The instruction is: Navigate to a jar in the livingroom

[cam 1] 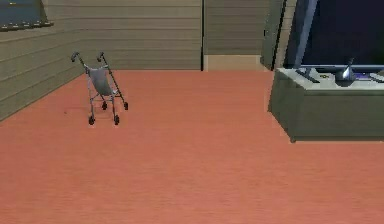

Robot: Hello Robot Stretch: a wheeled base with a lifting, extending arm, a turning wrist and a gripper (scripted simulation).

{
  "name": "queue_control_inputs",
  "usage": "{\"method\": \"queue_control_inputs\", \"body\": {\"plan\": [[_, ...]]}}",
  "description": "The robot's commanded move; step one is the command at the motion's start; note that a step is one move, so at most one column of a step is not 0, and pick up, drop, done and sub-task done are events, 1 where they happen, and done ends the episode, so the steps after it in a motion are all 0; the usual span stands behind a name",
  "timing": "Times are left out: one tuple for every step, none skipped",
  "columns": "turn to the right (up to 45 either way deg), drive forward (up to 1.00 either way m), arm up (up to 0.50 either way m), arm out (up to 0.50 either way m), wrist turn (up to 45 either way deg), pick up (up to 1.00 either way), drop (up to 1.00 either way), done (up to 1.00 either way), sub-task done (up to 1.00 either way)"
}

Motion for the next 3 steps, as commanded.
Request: {"method": "queue_control_inputs", "body": {"plan": [[42.0,0.00,0.00,0.00,0.0,0.00,0.00,0.00,0.00],[0.0,1.00,0.00,0.00,0.0,0.00,0.00,0.00,0.00],[0.0,0.85,0.00,0.00,0.0,0.00,0.00,0.00,0.00]]}}
